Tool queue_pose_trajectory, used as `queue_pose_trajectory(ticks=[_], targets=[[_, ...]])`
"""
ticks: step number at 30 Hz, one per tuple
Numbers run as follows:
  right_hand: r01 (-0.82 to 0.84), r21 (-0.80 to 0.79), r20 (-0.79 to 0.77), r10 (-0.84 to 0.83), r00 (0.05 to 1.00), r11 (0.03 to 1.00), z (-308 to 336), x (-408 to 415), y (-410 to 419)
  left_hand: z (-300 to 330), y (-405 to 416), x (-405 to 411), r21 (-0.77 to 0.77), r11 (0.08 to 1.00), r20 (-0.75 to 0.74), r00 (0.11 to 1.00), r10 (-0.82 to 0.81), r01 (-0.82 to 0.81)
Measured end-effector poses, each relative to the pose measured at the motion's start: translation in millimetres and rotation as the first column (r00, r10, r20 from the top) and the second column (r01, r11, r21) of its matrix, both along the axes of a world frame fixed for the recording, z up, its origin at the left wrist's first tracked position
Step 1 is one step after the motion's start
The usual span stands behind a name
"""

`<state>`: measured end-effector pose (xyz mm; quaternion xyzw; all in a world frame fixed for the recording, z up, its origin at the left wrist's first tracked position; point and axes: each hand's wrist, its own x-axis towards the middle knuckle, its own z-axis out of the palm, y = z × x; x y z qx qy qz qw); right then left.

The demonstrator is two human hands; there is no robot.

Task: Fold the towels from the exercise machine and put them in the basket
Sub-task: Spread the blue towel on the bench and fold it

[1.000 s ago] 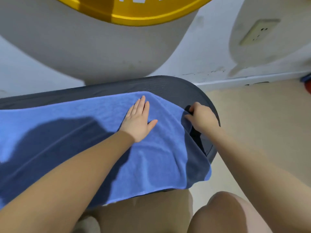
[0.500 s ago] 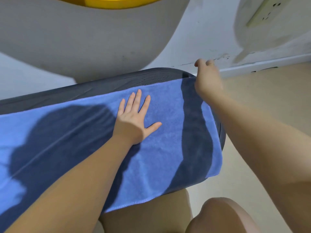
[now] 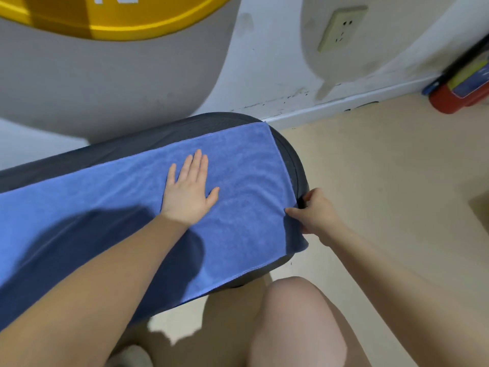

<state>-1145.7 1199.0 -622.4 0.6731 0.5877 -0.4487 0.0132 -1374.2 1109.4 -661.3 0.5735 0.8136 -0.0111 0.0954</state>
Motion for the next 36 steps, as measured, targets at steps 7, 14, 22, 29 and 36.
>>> queue_pose_trajectory(ticks=[7, 14, 22, 29, 36], targets=[[-0.143, -0.106, -0.069, 0.136, 0.988, 0.984, 18.1, 7.5, -4.1, 15.6, 7.7, 81.9, 0.100, 0.930, 0.123, 0.924, -0.363, 0.352], [-0.085, -0.091, -0.208, 0.065, 0.976, 0.992, 16.3, 28.9, 5.3, -0.4, 7.8, 85.0, -0.043, 0.928, 0.072, 0.928, -0.366, 0.370], [-0.204, 0.068, 0.271, 0.179, 0.946, 0.977, -19.5, 70.1, 5.8, 1.6, 14.6, 87.1, -0.081, 0.926, 0.167, 0.921, -0.353, 0.370], [-0.004, 0.145, -0.235, 0.039, 0.971, 0.989, -8.5, 50.4, 33.5, 20.8, 41.5, 119.0, 0.172, 0.742, -0.092, 0.761, -0.642, 0.648], [-0.135, 0.223, -0.307, 0.201, 0.930, 0.965, -5.1, 18.3, 72.4, 31.8, 57.2, 146.3, -0.140, 0.725, -0.016, 0.730, -0.683, 0.675]])
